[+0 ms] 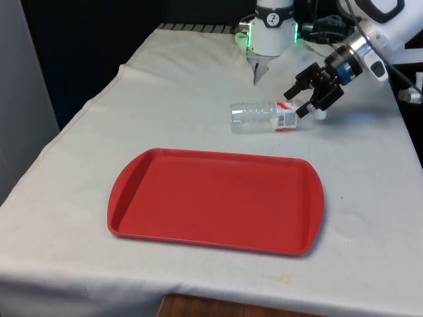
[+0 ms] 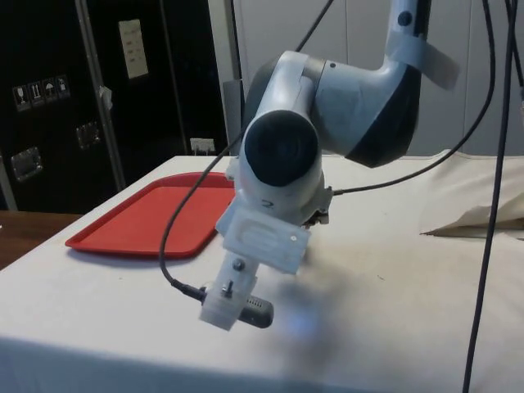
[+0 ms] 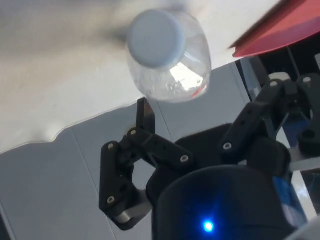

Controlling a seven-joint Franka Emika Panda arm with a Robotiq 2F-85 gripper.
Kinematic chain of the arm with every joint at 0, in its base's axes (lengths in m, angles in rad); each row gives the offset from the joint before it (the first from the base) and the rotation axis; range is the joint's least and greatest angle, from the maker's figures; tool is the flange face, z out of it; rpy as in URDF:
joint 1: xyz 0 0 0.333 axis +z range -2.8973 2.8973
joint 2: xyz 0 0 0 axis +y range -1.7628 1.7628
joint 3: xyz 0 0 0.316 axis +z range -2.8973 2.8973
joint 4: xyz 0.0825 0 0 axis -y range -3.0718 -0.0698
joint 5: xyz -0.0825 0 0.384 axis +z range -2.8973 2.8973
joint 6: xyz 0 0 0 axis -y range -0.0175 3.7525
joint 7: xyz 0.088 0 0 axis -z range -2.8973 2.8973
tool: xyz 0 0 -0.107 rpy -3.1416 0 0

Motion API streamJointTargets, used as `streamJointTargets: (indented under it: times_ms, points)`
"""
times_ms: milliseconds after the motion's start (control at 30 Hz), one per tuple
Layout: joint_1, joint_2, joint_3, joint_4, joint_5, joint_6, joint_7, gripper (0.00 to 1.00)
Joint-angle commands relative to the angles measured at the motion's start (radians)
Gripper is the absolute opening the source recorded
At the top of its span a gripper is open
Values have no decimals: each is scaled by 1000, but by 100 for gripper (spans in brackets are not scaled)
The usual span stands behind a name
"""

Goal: Place the bottle upright on the tray.

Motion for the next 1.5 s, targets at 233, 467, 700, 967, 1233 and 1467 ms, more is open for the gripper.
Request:
streamJointTargets:
  times_ms: [233,467,700,967,1233,1467]
  points:
    - [-2,12,-1,4,-13,3,9,100]
    - [-2,14,-1,5,-12,1,9,100]
    - [-1,25,-3,8,-16,1,14,100]
    - [-1,38,-4,11,-17,0,16,100]
    - [-1,55,-5,16,-18,-2,17,100]
    - [-10,56,-12,12,-23,2,13,100]
